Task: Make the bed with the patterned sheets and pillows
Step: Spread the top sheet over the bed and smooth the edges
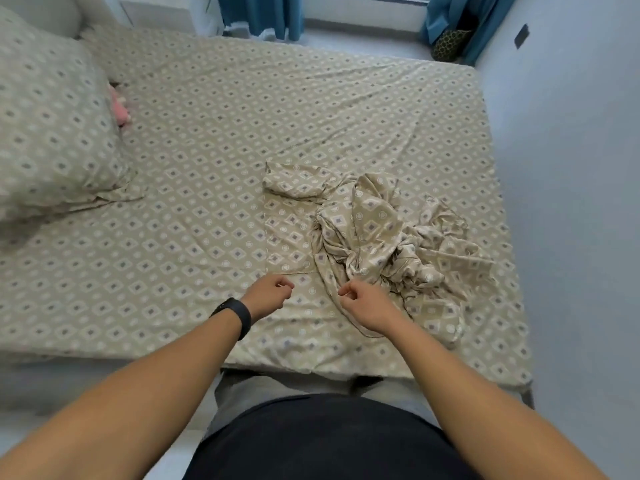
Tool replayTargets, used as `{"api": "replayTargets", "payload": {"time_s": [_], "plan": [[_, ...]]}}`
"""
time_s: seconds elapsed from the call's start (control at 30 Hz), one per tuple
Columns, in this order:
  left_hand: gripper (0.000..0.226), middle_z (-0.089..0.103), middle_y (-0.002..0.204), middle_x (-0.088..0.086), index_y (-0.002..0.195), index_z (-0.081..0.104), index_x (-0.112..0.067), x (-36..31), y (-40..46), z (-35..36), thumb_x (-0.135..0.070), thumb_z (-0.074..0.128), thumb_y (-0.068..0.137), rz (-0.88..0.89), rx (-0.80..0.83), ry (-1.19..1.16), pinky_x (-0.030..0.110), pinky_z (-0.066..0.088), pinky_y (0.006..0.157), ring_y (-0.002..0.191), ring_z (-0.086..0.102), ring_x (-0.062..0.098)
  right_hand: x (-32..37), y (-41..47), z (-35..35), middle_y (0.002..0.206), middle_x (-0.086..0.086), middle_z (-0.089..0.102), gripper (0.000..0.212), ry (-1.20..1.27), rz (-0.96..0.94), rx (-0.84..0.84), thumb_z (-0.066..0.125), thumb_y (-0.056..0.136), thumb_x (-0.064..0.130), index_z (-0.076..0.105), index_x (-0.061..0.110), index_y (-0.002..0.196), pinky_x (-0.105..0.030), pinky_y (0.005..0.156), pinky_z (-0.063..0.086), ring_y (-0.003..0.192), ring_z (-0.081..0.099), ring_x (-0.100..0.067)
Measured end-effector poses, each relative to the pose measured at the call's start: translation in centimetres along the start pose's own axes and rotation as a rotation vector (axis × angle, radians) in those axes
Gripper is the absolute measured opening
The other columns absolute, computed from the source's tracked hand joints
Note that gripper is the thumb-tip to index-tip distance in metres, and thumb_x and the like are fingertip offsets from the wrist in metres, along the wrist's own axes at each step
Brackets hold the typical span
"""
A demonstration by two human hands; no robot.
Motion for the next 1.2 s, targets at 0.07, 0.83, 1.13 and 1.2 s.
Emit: {"api": "replayTargets", "payload": {"time_s": [0.07,0.83,1.13,1.2], "plan": [[0.017,0.065,0.101,0.010,0.101,0.065,-0.012,2.2,0.4,2.5,-0.017,0.048,0.099,-0.134,-0.135,-0.117,0.033,0.046,0.070,0.081,0.058,0.025,-3.3,0.5,-0.4,0.108,0.004,0.066,0.024,-0.155,-0.036,0.113,0.055,0.097,0.029,0.063,0.024,0.119,-0.030,0.076,0.046,0.093,0.062,-0.015],[0.057,0.060,0.128,0.013,0.144,0.047,-0.016,26.4,14.6,30.2,-0.039,0.063,0.094,-0.933,-0.240,-0.888,0.037,0.056,0.066,0.100,0.060,0.029,-27.5,15.2,22.6,0.109,-0.006,0.065,0.024,-1.054,-0.220,0.614,0.056,0.091,0.019,0.064,0.016,0.114,-0.035,0.072,0.044,0.102,0.064,-0.029],[0.030,0.068,0.101,0.010,0.105,0.056,-0.004,27.5,14.6,32.9,-0.034,0.052,0.105,-0.910,-0.223,-0.918,0.036,0.057,0.080,0.092,0.068,0.023,-28.7,13.9,24.2,0.103,-0.006,0.071,0.025,-1.208,-0.402,0.613,0.052,0.091,0.001,0.066,0.012,0.108,-0.034,0.066,0.043,0.097,0.069,-0.028],[0.033,0.064,0.083,0.006,0.095,0.058,-0.006,27.8,14.0,33.5,-0.038,0.055,0.103,-0.907,-0.251,-0.866,0.028,0.051,0.060,0.067,0.060,0.019,-29.3,13.4,24.2,0.106,-0.007,0.070,0.027,-1.219,-0.393,0.672,0.052,0.090,0.001,0.064,0.011,0.112,-0.036,0.069,0.047,0.096,0.069,-0.029]]}}
Point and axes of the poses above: each hand's wrist, its own y-axis towards the middle knuckle, its own z-axis out of the palm, x = y × z, the point moved 6 cm from there along y, towards the middle knuckle
